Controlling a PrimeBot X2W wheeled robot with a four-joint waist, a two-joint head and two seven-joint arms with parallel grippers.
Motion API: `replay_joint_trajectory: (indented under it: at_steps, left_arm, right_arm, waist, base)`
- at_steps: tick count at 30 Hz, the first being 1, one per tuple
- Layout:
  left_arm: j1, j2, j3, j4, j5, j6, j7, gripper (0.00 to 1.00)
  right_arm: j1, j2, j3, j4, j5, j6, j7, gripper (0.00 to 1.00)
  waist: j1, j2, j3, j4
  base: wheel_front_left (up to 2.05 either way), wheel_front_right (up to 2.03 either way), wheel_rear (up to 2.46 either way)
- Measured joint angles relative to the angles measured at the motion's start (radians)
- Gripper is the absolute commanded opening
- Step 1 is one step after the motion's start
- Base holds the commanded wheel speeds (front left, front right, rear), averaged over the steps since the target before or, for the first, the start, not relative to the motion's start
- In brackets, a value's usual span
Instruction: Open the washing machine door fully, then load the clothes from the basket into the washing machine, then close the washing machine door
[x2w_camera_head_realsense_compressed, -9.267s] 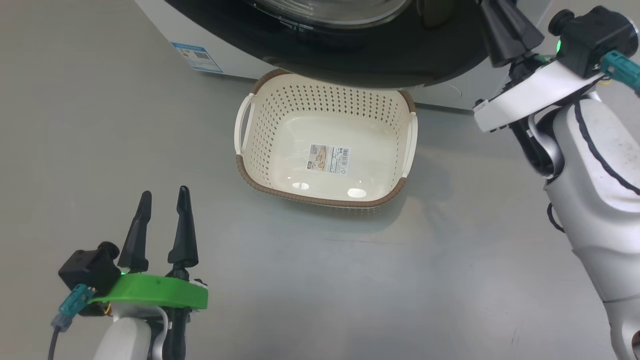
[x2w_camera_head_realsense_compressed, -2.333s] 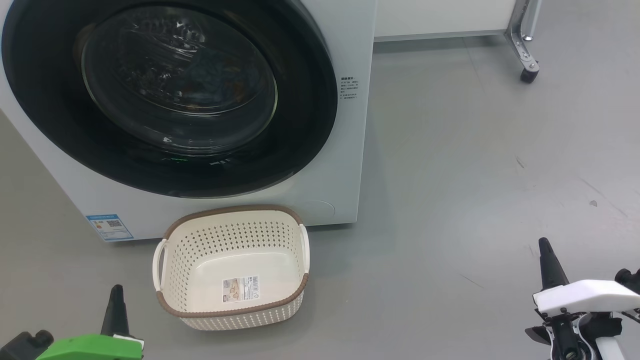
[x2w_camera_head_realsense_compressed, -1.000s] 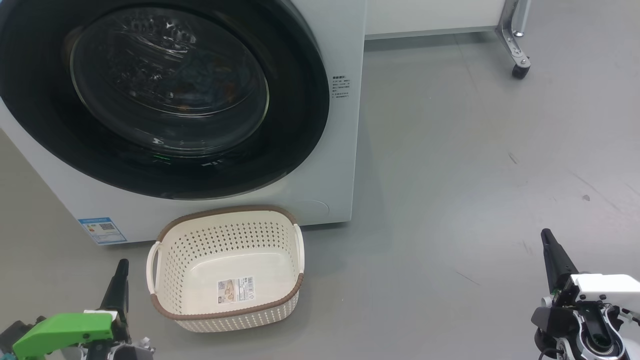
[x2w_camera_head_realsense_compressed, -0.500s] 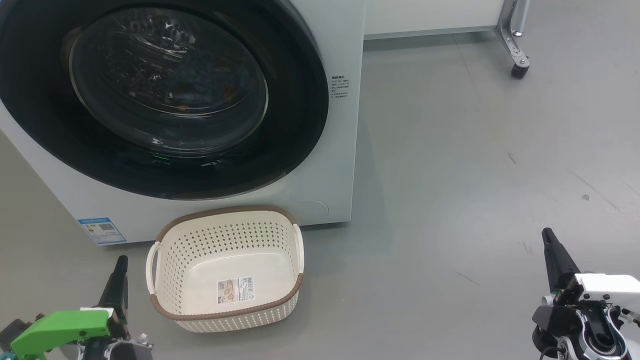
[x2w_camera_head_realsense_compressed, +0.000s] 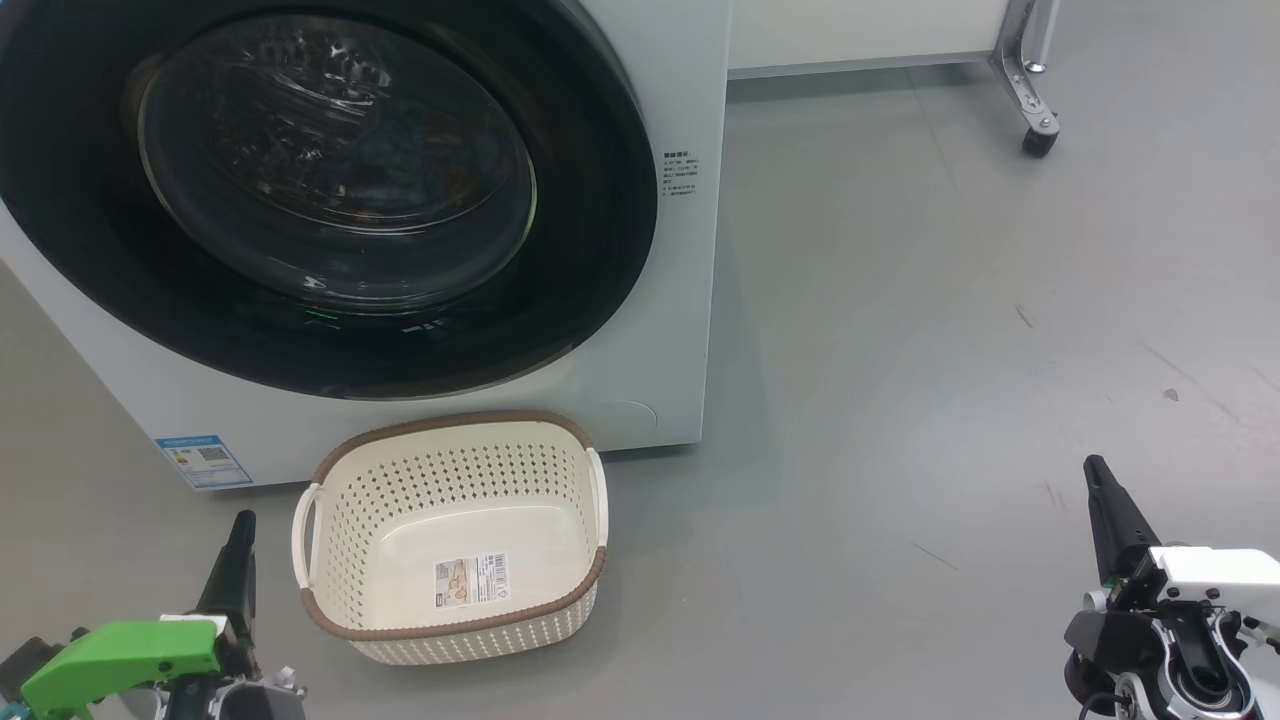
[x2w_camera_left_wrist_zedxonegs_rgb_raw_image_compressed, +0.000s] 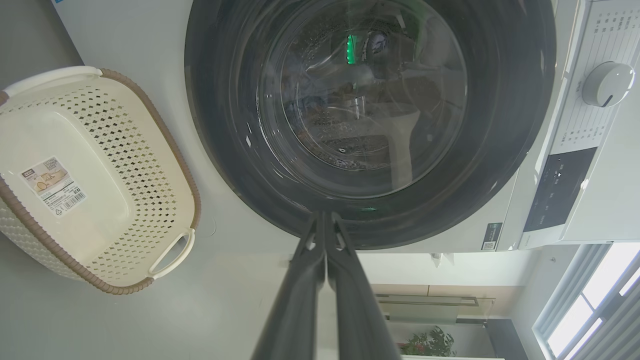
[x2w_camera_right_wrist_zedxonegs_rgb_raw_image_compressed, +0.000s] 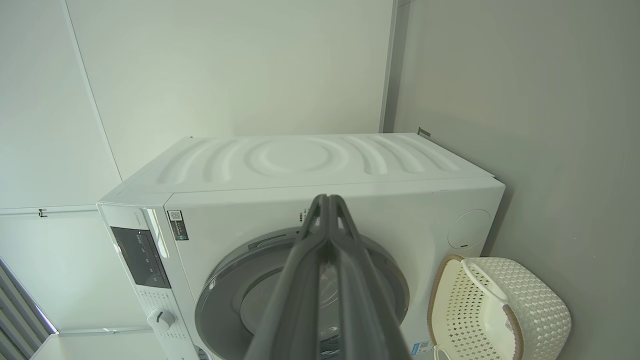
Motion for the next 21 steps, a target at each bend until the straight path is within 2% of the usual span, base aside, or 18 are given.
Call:
replay_joint_trajectory:
  at_steps: [21]
  left_arm:
    - [0.0, 0.0, 0.0, 0.0, 0.0, 0.0, 0.0, 0.0]
  right_arm:
    - [0.0, 0.0, 0.0, 0.0, 0.0, 0.0, 0.0, 0.0]
  waist:
    - [0.0, 0.0, 0.0, 0.0]
  base:
    - [0.0, 0.0, 0.0]
